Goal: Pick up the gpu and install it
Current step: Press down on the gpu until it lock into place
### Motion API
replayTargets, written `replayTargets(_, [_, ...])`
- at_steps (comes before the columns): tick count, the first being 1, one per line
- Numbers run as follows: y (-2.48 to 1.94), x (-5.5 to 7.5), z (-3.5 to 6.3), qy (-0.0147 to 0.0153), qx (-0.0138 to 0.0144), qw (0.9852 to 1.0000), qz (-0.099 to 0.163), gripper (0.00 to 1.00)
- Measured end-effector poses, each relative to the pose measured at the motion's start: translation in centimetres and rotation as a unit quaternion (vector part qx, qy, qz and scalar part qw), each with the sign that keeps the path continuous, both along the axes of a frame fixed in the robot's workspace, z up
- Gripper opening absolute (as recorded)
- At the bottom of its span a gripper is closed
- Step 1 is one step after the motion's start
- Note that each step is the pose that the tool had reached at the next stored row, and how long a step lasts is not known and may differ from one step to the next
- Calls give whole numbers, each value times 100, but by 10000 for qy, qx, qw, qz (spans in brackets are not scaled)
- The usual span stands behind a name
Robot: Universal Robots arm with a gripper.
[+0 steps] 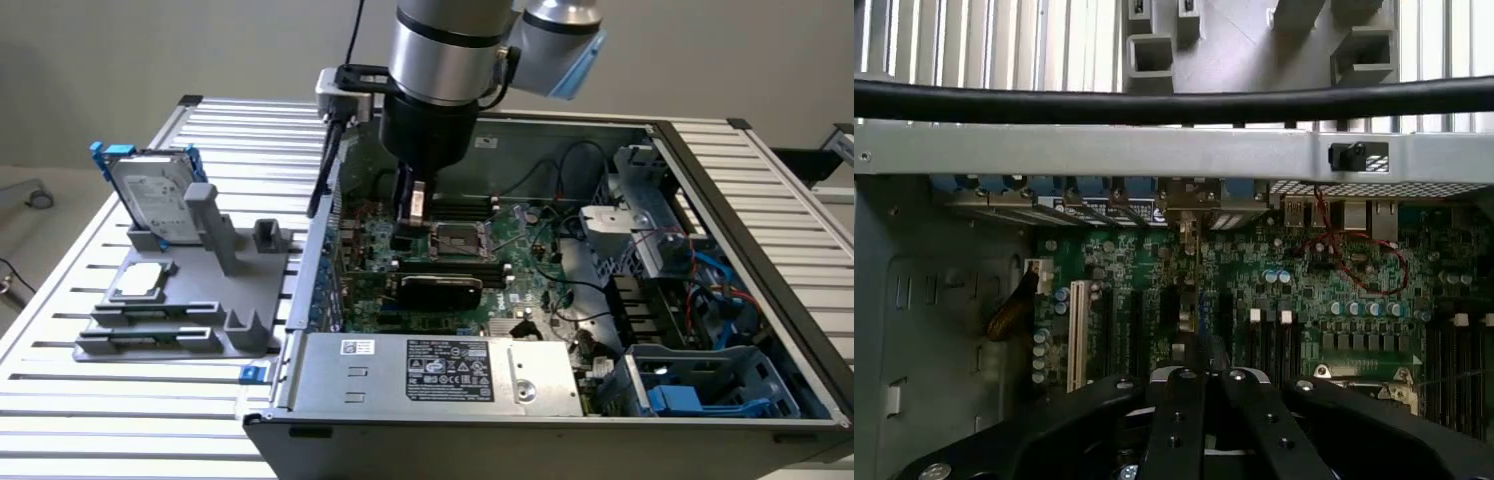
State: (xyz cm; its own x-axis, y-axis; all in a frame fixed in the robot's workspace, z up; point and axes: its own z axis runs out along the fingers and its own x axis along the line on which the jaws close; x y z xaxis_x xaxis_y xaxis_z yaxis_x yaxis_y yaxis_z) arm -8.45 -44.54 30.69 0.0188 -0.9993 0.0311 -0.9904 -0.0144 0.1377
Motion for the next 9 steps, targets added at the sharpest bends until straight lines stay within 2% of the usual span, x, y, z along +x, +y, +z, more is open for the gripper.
replayTargets(5, [0, 77, 0, -283, -10, 9996, 0, 11])
replayTargets(6, [0, 83, 0, -303, -8, 9995, 0, 11])
replayTargets(9, [-3, 84, 1, -302, -5, 9995, 0, 11])
